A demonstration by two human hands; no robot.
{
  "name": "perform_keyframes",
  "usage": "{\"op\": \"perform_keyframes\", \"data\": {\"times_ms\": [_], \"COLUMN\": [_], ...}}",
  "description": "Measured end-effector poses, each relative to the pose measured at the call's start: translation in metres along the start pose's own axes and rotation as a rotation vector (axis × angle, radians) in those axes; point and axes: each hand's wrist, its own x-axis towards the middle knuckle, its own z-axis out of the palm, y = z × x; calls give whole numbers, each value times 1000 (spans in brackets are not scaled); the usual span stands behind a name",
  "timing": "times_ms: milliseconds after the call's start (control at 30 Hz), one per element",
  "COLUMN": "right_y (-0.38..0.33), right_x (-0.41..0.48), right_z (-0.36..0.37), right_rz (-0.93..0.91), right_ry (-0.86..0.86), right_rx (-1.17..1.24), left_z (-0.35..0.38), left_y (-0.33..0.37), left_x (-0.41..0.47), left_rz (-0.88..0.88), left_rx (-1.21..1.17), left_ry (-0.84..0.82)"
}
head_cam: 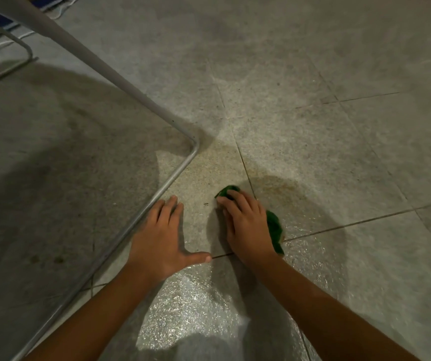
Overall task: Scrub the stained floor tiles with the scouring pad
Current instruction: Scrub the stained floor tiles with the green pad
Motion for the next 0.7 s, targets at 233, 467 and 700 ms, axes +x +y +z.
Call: {"op": "perform_keyframes", "data": {"times_ms": [233,467,700], "right_y": [-23,20,-4], "right_x": [50,48,23], "right_z": [21,-1,6], "right_rz": [-63,165,141], "right_ry": [4,5,32], "right_rx": [53,-25,-27], "left_z": [2,2,1], "left_y": [0,-1,-1], "left_x": [0,0,0], "left_rz": [-17,-7,-20], "left_rx": [-6,-18,-56], "left_ry": [-6,-2,-3]}}
